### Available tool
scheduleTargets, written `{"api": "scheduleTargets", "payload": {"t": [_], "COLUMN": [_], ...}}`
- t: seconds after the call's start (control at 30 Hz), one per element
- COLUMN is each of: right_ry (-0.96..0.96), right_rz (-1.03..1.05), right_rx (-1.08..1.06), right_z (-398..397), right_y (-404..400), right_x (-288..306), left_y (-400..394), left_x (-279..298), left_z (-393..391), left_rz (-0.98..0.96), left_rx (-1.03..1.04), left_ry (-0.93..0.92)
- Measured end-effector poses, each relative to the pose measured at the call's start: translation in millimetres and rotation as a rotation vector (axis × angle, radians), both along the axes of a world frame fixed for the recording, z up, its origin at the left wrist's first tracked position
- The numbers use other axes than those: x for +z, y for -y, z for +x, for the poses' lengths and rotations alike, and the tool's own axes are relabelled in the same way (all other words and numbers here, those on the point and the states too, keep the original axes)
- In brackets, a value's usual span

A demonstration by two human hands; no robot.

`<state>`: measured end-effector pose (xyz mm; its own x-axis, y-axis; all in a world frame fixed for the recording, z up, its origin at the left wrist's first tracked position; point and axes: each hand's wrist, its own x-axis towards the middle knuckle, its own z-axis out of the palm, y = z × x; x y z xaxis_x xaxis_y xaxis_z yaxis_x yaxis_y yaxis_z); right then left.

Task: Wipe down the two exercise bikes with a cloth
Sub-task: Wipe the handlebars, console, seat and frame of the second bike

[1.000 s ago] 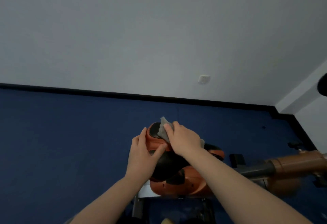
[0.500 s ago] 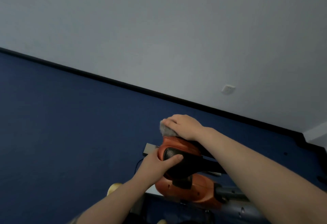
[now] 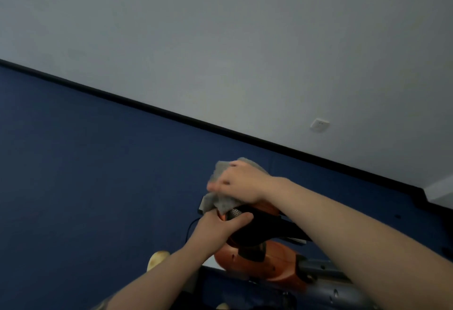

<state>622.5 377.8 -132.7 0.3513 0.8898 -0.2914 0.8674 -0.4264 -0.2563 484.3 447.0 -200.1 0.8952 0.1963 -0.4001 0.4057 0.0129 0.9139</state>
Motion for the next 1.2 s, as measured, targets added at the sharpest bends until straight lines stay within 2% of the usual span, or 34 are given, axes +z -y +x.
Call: {"api": "scheduleTargets", "payload": {"t": [0.07,0.1,0.17,0.23,0.3,0.37,0.43,0.5,0.53,0.6,0.63,0.7,0.77,0.8,0.87,0.9,0.93,1.0,1.07,1.2], "right_ry": [-0.153,-0.164,-0.030,0.105,0.042,-0.090,-0.061,0.118,0.143,0.033,-0.081,-0.276,-0.227,-0.104,0.117,0.133,0.061,-0.179,-0.273,-0.110], "right_rz": [0.039,0.068,0.050,0.047,0.035,0.023,0.028,0.096,0.150,0.167,0.161,0.176,0.164,0.135,0.145,0.170,0.183,0.205,0.264,0.245], "right_rx": [-0.212,-0.296,-0.280,-0.139,-0.139,-0.327,-0.417,-0.242,-0.136,-0.083,-0.177,-0.507,-0.703,-0.676,-0.468,-0.385,-0.367,-0.499,-0.685,-0.841], "right_z": [17,19,9,-1,5,17,13,-2,-7,-1,8,21,15,6,-12,-12,-7,5,10,-11], "right_y": [1,3,7,11,12,7,1,0,2,12,16,22,22,21,20,22,25,34,47,81], "right_x": [2,1,-5,-13,-8,-3,-5,-12,-14,-9,-4,-5,-13,-18,-23,-23,-20,-13,-18,-32], "left_y": [-1,-1,-1,0,-1,-2,-2,-2,-2,-3,-4,-4,-4,-2,1,2,3,2,-1,-4], "left_x": [0,1,1,2,3,4,5,4,3,4,4,5,6,6,4,4,4,7,8,11], "left_z": [1,0,-1,-2,-1,0,-1,-3,-3,-2,-1,-1,-2,-2,-3,-4,-4,-5,-5,-5], "left_rz": [-0.033,-0.035,-0.015,0.005,0.008,-0.005,-0.018,-0.005,0.006,0.001,0.000,-0.009,-0.019,-0.008,0.047,0.071,0.082,0.088,0.136,0.263], "left_rx": [-0.012,-0.018,-0.029,-0.034,-0.033,-0.041,-0.044,-0.047,-0.053,-0.060,-0.060,-0.055,-0.047,-0.036,0.003,0.030,0.055,0.076,0.047,-0.068], "left_ry": [-0.010,-0.019,-0.026,-0.018,-0.026,-0.032,-0.049,-0.045,-0.037,-0.024,-0.028,-0.045,-0.048,-0.046,-0.022,0.006,0.036,0.070,0.086,0.195]}}
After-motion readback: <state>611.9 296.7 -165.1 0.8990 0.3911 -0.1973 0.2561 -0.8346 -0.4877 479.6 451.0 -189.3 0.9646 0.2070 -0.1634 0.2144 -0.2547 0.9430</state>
